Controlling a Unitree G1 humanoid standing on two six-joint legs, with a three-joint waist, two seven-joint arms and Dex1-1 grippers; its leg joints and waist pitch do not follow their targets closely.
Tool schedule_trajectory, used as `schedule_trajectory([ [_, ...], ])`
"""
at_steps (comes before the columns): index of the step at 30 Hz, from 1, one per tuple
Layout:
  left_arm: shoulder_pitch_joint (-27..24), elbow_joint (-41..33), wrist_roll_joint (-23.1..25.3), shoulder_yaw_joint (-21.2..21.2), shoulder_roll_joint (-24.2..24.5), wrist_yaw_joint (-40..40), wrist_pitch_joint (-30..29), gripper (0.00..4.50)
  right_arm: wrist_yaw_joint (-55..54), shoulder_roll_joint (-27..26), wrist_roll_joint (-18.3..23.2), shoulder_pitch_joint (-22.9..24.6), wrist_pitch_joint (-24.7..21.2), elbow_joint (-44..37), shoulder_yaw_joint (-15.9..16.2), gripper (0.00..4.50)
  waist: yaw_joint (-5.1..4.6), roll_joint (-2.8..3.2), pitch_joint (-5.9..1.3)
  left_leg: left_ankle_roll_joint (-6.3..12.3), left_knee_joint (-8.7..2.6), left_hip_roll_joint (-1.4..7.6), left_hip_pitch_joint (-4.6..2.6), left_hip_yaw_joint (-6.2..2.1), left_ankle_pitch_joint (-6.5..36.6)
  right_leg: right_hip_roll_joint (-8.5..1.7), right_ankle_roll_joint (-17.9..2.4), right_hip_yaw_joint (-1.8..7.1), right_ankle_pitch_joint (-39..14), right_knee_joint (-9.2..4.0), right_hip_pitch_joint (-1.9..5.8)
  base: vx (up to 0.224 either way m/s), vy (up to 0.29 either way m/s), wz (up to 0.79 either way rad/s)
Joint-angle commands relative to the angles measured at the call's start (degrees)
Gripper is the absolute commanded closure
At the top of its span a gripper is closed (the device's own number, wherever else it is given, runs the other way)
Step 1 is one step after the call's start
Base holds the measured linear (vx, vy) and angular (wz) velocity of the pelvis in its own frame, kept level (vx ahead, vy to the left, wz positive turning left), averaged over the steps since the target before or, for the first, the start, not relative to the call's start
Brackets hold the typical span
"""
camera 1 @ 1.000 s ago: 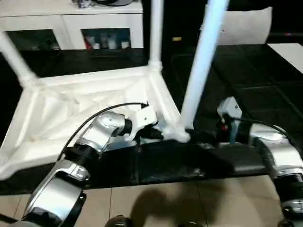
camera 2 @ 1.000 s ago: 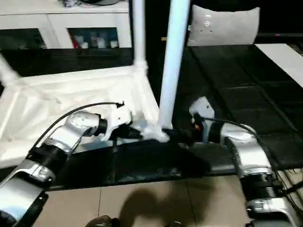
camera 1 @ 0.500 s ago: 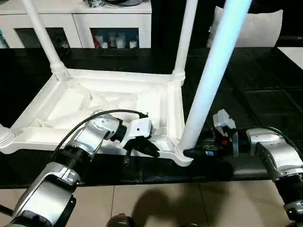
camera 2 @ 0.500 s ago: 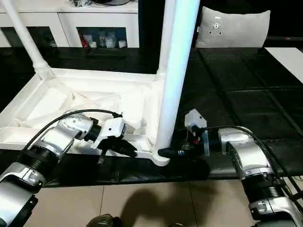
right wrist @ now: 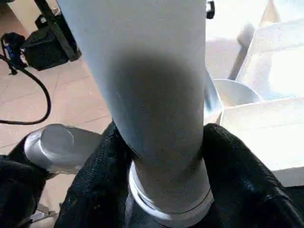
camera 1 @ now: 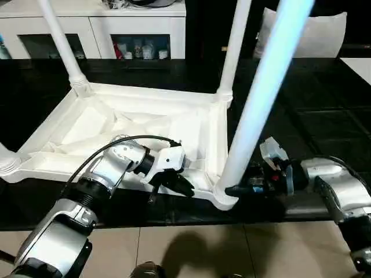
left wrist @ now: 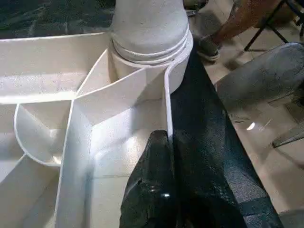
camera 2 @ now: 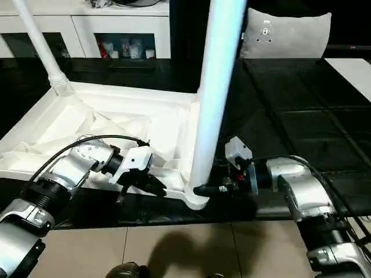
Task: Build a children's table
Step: Rotate leg to tighten
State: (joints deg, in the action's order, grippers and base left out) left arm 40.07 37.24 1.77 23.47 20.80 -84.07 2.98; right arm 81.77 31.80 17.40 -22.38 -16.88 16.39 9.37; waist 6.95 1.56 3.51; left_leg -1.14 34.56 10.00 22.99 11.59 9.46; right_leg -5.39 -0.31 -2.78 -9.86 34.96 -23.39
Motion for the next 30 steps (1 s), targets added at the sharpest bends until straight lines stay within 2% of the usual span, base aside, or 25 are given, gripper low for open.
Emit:
schedule_trajectory([
  [1,0.3,-2.2,-0.6,0.0,-0.6,0.8,-0.2,4.50,1.4,-0.4,2.2,1.4,-1.7,-2.8,0.6,2.54,-0.22,-0.86,-4.34,2.20,-4.24,3.54,-2.04,-1.44,14.6,-3.54,-13.4,1.97,-15.5,-4.27,2.22,0.000,0.000,0.00],
  [5,0.6,-2.3,-0.3,-0.7,-1.6,3.5,-2.6,4.50,-2.6,-2.7,3.0,2.6,-2.4,-5.4,-0.6,2.55,-0.14,-0.96,-4.22,1.76,-4.40,3.57,-1.98,-1.50,15.1,-3.61,-12.7,2.01,-17.3,-4.40,2.15,0.000,0.000,0.00],
  [7,1.6,-1.5,0.9,-1.7,-3.1,8.8,-4.5,4.50,-9.9,-5.3,1.4,2.4,-5.0,-6.1,-1.1,2.55,-0.39,-0.98,-4.14,1.16,-4.48,3.46,-2.06,-1.57,15.8,-3.55,-12.1,2.01,-19.1,-4.56,2.01,0.000,0.000,0.00],
  [9,1.9,-1.2,1.2,-2.1,-3.6,10.4,-5.0,4.50,-12.2,-6.1,0.7,2.3,-5.6,-6.0,-1.3,2.55,-0.95,-0.98,-3.96,-0.06,-4.50,3.25,-2.26,-1.73,17.6,-3.65,-11.3,1.96,-22.6,-4.99,1.74,0.000,0.000,0.00],
  [10,2.5,-0.7,0.8,-3.5,-5.8,14.7,-8.0,4.50,-19.6,-9.3,-0.6,1.3,-7.0,-4.8,-2.6,2.55,-1.40,-0.42,-3.81,-0.89,-4.71,3.21,-2.18,-1.84,18.4,-3.56,-10.0,2.02,-24.7,-5.28,1.73,0.000,0.000,0.00],
  [12,2.9,-0.6,0.4,-4.4,-7.1,16.8,-10.0,4.50,-23.9,-11.3,-1.1,0.7,-8.0,-4.1,-3.7,2.55,-2.06,-0.71,-3.92,-1.88,-4.67,2.96,-2.37,-2.07,19.9,-3.61,-9.8,1.81,-26.0,-5.38,1.63,0.000,0.000,0.00],
  [13,3.6,-0.4,0.0,-5.5,-9.2,20.4,-13.1,4.50,-30.7,-14.4,-2.5,-0.5,-9.3,-3.0,-5.1,2.56,-2.22,-0.73,-3.96,-1.83,-4.73,2.90,-2.20,-2.21,19.9,-3.68,-9.4,1.77,-26.3,-5.45,1.87,0.000,0.000,0.00],
  [14,3.7,-0.3,0.0,-5.6,-9.5,21.0,-13.6,4.50,-31.9,-14.9,-2.8,-0.7,-9.5,-2.9,-5.3,2.56,-2.77,-0.57,-3.81,-2.12,-4.90,2.84,-1.83,-2.23,19.5,-3.52,-9.5,1.79,-25.7,-5.29,1.85,0.000,0.000,0.00],
  [15,4.0,-0.3,0.0,-6.0,-10.5,22.9,-15.0,4.50,-34.8,-16.1,-4.0,-1.0,-9.9,-2.6,-5.6,2.56,-3.31,-0.69,-3.98,-2.26,-4.92,2.80,-1.80,-2.30,19.7,-3.39,-9.3,1.68,-25.1,-5.25,1.96,0.000,0.000,0.00],
  [16,4.2,-0.3,0.2,-6.2,-11.3,24.5,-16.2,4.50,-37.9,-17.2,-5.0,-1.5,-10.5,-2.3,-5.9,2.57,-3.78,-0.77,-4.03,-1.99,-4.83,2.73,-1.89,-2.21,19.5,-3.33,-9.6,1.78,-23.8,-5.33,1.91,0.000,0.000,0.00],
  [17,4.8,0.2,0.5,-7.0,-12.6,27.9,-17.4,4.50,-42.9,-19.0,-6.4,-2.3,-11.4,-1.7,-6.7,2.57,-3.90,-0.57,-4.03,-1.72,-4.78,2.67,-1.90,-2.20,19.3,-3.33,-9.8,1.81,-23.1,-5.36,1.89,0.000,0.000,0.00],
  [18,5.1,0.5,0.7,-7.7,-13.6,30.3,-18.2,4.50,-46.7,-20.2,-7.2,-2.8,-12.2,-1.2,-7.2,2.57,-4.41,-0.64,-4.11,-1.47,-4.68,2.55,-1.74,-2.01,18.2,-3.15,-10.4,1.90,-21.0,-5.19,1.85,0.000,0.000,0.00],
  [20,5.8,1.3,1.4,-8.7,-15.2,34.5,-19.0,4.50,-53.0,-22.4,-9.1,-3.7,-13.1,-0.4,-8.2,2.57,-4.70,-0.66,-4.33,-0.87,-4.45,2.39,-1.66,-1.91,16.2,-3.09,-10.9,1.90,-18.6,-5.10,2.05,0.000,0.000,0.00],
  [22,6.0,1.5,1.8,-9.7,-17.5,38.5,-20.0,4.50,-55.5,-24.7,-9.2,-4.2,-10.3,0.5,-9.0,2.57,-4.54,-0.79,-4.55,0.75,-4.11,2.34,-1.54,-1.65,13.5,-3.15,-11.5,1.99,-14.7,-4.92,2.35,0.000,0.000,0.00],
  [24,5.8,1.0,2.0,-9.4,-17.8,38.7,-19.9,4.50,-55.2,-25.1,-8.7,-4.3,-8.7,0.8,-9.5,2.03,-4.39,-0.69,-4.78,1.69,-3.93,2.32,-1.41,-1.62,11.5,-3.16,-12.1,1.92,-12.0,-4.68,2.60,0.000,0.000,0.00],
  [26,5.7,0.6,2.1,-9.1,-17.8,38.6,-20.0,4.50,-55.2,-25.3,-8.5,-4.4,-8.5,0.8,-9.7,1.79,-4.24,-0.61,-5.15,4.24,-3.57,2.34,-1.06,-1.53,6.3,-2.79,-13.7,1.83,-3.0,-3.64,2.91,0.000,0.000,0.00],
  [27,5.6,0.4,2.1,-9.0,-17.7,38.5,-20.0,4.50,-55.3,-25.3,-8.3,-4.4,-8.7,0.6,-10.0,1.70,-4.20,-0.55,-5.06,5.32,-3.50,2.32,-1.03,-1.45,5.6,-2.79,-14.5,1.78,-1.2,-3.53,2.89,0.000,0.000,0.00],
  [28,5.2,0.0,2.2,-8.6,-17.2,37.5,-19.3,4.50,-54.1,-24.7,-8.2,-4.3,-8.1,0.3,-9.8,1.70,-4.14,-0.49,-5.00,5.79,-3.53,2.36,-1.09,-1.47,6.1,-2.88,-14.9,1.71,-1.6,-3.61,2.95,0.000,0.000,0.00],
  [30,4.7,-0.5,2.3,-8.1,-16.3,36.3,-18.7,4.50,-53.1,-23.5,-8.8,-3.9,-7.2,-0.2,-9.3,1.42,-4.16,-0.44,-4.80,5.41,-3.67,2.46,-1.28,-1.46,8.1,-2.89,-14.8,1.70,-4.6,-3.97,2.88,0.000,0.000,0.00],
])
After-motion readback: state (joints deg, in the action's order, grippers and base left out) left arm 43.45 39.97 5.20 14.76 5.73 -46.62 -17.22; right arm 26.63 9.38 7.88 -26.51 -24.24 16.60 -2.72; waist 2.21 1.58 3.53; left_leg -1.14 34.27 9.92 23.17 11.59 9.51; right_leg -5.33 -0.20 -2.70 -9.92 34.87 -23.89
